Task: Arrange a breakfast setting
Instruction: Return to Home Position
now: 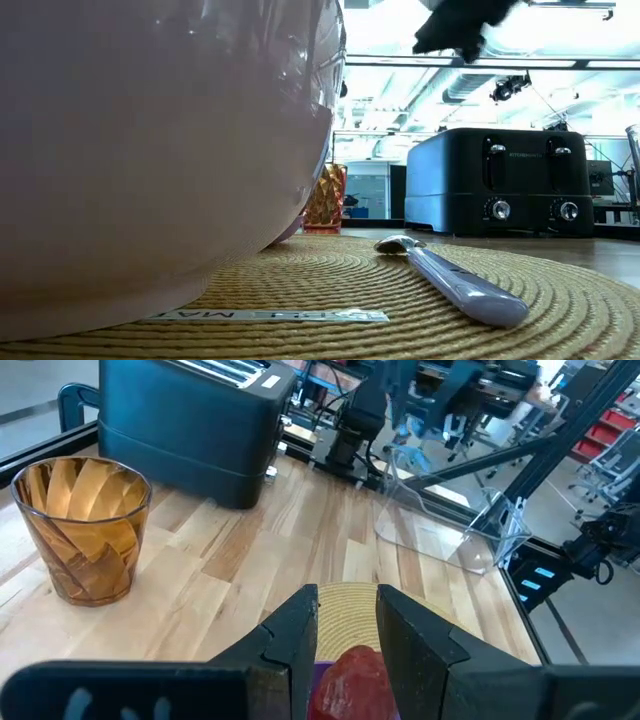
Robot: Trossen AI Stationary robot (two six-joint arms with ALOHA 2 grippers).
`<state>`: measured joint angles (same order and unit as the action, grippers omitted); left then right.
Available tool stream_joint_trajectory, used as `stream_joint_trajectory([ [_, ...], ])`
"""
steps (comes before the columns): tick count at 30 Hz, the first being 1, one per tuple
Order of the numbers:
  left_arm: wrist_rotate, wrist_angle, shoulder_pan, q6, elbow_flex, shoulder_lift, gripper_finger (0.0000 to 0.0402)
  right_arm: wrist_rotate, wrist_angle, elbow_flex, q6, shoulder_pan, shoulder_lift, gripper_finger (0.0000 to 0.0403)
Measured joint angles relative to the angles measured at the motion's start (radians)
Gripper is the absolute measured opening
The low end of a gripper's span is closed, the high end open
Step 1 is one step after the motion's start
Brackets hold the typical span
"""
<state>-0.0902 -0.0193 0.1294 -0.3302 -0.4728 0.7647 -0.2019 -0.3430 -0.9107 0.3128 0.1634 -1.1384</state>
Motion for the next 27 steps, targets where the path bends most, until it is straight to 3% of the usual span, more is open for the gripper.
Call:
stream_joint_trajectory([
  [6,0.000,0.000,0.000,0.000,0.000,0.000,0.0095,0.101,0.255,0.322,-0.034,0.000,0.302,0.0085],
  [16,0.000,0.000,0.000,0.000,0.000,0.000,0.0095,0.071,0.454,0.703,-0.078,0.000,0.722,0.0085],
  [23,0.000,0.000,0.000,0.000,0.000,0.000,0.0095,0.108,0.494,0.835,-0.143,0.000,0.973,0.0085],
  [27,0.000,0.000,0.000,0.000,0.000,0.000,0.0095,0.147,0.416,0.842,-0.174,0.000,1.098,0.0085],
])
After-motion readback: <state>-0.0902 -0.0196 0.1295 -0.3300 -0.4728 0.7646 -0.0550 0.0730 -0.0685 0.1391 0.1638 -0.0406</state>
